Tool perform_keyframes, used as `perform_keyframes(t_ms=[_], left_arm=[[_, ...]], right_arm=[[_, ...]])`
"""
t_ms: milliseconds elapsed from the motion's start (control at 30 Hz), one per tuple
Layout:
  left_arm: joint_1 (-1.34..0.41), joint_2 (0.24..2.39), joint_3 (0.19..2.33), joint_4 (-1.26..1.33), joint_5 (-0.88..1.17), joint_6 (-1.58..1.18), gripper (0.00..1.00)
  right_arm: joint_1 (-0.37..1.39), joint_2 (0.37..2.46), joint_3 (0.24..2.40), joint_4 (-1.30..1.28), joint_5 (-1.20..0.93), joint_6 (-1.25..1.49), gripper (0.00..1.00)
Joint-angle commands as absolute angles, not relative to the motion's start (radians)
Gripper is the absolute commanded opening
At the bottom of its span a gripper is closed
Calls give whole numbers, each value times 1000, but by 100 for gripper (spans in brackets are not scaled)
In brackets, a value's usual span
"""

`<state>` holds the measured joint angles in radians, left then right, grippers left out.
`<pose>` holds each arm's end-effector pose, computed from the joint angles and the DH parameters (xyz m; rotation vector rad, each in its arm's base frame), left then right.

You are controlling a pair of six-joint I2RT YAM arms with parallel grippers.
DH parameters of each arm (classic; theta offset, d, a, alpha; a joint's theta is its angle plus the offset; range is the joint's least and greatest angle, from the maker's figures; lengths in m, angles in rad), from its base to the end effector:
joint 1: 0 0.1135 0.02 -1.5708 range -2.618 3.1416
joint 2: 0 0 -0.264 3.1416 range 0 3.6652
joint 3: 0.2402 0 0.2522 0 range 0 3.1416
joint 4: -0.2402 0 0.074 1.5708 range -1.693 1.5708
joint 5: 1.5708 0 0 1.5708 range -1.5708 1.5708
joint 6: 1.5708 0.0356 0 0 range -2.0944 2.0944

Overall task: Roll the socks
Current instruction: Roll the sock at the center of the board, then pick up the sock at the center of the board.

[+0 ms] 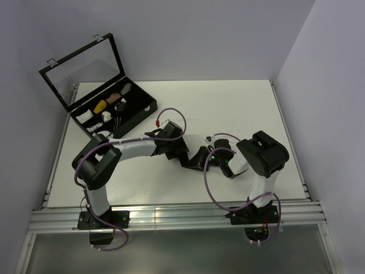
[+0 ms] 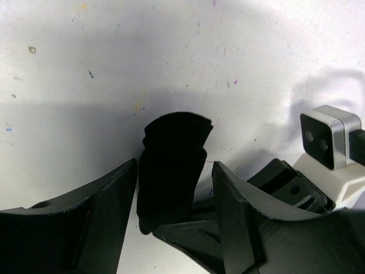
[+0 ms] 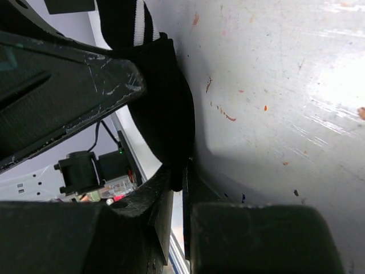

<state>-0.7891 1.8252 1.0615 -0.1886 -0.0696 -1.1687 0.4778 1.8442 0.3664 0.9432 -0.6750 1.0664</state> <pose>0.2613 -0.2597 0.1537 -0.5319 2.6117 -0.6549 0.2219 0.1399 0.0775 0.2344 2.4120 1.5424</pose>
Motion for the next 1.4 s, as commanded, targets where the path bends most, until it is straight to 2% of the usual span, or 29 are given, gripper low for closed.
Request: perform_keyframes(t_ms=[0,433,633,733,767,833,867,933,1033,1067,1133,1167,1367], left_arm=[[-795,1928,1043,-408,-155,-1120,62],[-877,2088,1186,-650,-242,-1069,56],[-917,2147,1218,-744,-297,-1062,48],[-923,2163,1216,-753,-302,-1060,35],[-923,2167,1218,-753,-302,-1058,25],[-930,2178,1226,-759,-308,-1054,15],[-933,2183,1230,-761,-307,-1051,3],[-936,2206,1245,-764,-295,-1032,0],[-936,2212,1258,-775,-317,-1025,0],[-933,2210,1261,-779,-346,-1023,0],[-922,2197,1270,-790,-376,-1016,0],[-917,2189,1272,-790,-391,-1012,0],[-862,2071,1299,-787,-508,-951,0]], right_arm=[[474,1873,367,911,-664,1060,0],[474,1852,388,882,-653,1051,0],[474,1830,397,861,-635,1046,0],[472,1830,399,870,-634,1051,0],[472,1830,397,879,-634,1054,0],[472,1822,396,884,-637,1055,0],[471,1818,394,881,-637,1054,0],[471,1787,391,868,-632,1042,2],[471,1724,388,784,-609,988,13],[471,1659,388,711,-598,968,21],[471,1582,393,608,-542,888,29],[471,1504,403,497,-522,861,36],[471,1220,458,80,-324,677,54]])
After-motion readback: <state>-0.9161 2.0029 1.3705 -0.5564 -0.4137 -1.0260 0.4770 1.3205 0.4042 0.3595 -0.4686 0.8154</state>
